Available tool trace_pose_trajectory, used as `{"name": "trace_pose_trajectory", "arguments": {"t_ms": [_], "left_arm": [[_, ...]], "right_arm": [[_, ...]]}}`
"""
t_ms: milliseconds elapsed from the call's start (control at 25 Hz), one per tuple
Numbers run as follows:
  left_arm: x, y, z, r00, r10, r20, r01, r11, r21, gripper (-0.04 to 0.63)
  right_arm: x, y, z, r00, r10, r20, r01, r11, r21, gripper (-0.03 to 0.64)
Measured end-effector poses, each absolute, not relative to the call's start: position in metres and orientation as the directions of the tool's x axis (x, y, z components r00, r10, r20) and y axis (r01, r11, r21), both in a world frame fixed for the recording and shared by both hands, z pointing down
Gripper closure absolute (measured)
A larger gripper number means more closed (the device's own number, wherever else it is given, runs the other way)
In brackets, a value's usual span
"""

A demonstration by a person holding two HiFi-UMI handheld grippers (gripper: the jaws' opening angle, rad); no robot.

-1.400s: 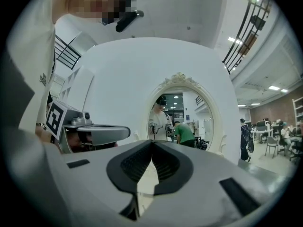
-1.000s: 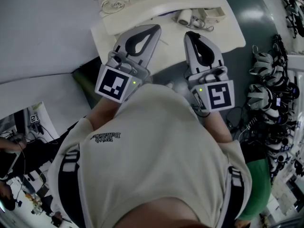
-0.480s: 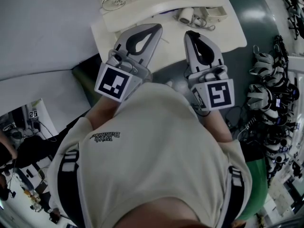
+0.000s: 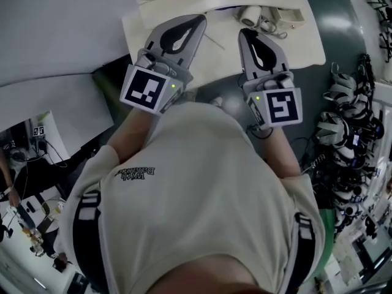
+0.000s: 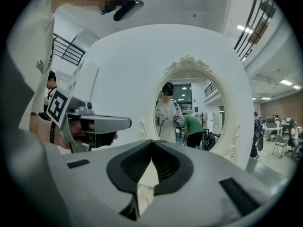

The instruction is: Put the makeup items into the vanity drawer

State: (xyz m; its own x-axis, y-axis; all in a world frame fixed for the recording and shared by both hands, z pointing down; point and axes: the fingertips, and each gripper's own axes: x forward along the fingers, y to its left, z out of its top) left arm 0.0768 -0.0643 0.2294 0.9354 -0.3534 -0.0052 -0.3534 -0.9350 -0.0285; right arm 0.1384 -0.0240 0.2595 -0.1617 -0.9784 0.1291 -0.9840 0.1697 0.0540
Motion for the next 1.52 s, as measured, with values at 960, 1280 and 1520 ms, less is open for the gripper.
{"name": "trace_pose_trajectory", "arguments": {"t_ms": [960,1280,1520], "left_arm": [[0.091,-0.163,0.416,0.864,-0.429,0.265,-0.461,-0.885,0.067,0.581],[0.104,-0.174,0.480,0.849,-0.382,0.364,-0.456,-0.879,0.141,0.581],[0.108,-0.171,0.521,0.837,-0.334,0.433,-0.443,-0.879,0.178,0.581]], "right_arm": [[0.133,-0.137,0.462,-0.266,-0.824,0.500,-0.950,0.312,0.009,0.591],[0.139,-0.152,0.548,-0.273,-0.729,0.628,-0.947,0.318,-0.042,0.585],[0.136,-0.148,0.600,-0.286,-0.651,0.703,-0.937,0.344,-0.063,0.571]]}}
